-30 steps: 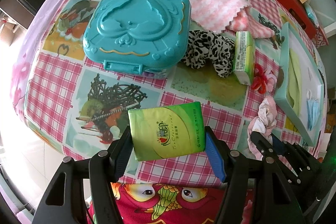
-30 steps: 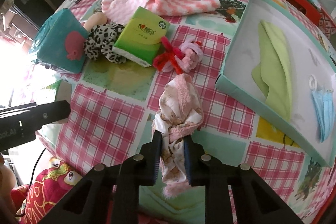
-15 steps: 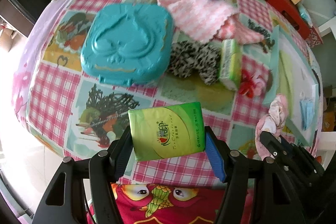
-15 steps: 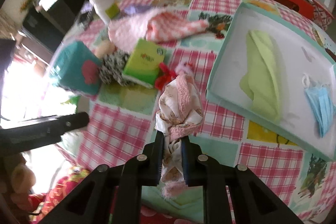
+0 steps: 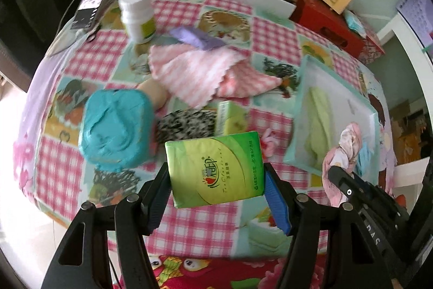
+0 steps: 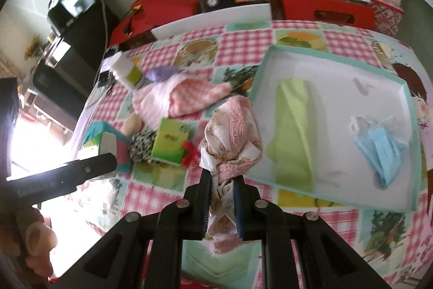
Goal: Organize soft objects
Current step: 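Carry the floral cloth and green tissue pack over the white tray with both tools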
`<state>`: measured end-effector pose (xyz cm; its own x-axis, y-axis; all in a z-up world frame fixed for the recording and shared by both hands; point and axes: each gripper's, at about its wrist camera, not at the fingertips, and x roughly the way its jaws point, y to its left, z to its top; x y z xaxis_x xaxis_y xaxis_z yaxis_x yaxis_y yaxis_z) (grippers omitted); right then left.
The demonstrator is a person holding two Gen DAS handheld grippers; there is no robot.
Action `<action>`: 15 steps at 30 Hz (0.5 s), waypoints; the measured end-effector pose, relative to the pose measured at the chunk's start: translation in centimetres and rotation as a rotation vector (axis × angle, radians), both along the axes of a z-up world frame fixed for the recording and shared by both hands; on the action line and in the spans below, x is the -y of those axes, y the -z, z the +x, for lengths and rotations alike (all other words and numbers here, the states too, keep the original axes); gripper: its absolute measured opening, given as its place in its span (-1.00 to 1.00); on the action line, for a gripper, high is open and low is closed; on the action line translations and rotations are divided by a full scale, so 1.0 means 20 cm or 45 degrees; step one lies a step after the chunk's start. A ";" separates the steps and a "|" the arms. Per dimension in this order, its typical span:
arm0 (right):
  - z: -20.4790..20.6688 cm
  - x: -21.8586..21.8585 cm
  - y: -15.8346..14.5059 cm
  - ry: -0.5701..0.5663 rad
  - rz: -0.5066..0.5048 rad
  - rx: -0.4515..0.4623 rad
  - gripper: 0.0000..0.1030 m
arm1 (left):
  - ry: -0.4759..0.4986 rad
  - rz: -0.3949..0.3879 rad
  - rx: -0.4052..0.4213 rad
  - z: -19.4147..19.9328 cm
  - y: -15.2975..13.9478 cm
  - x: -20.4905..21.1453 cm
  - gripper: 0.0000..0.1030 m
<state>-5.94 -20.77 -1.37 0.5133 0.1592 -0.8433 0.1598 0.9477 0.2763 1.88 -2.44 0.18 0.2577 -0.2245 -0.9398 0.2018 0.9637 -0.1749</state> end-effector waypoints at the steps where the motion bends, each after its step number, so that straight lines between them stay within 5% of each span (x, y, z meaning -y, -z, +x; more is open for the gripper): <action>1: 0.01 0.03 0.01 0.016 -0.001 0.000 -0.69 | 0.019 0.002 -0.002 0.00 0.00 0.03 0.29; 15: 0.01 0.46 0.03 0.245 0.006 -0.003 -0.69 | 0.220 0.018 0.044 0.09 0.02 0.45 0.29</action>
<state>-5.78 -29.98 -1.92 0.5325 0.0622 -0.8442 0.3387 0.8983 0.2798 3.60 -11.54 -0.22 0.2491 -0.2550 -0.9343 0.3702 0.9165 -0.1515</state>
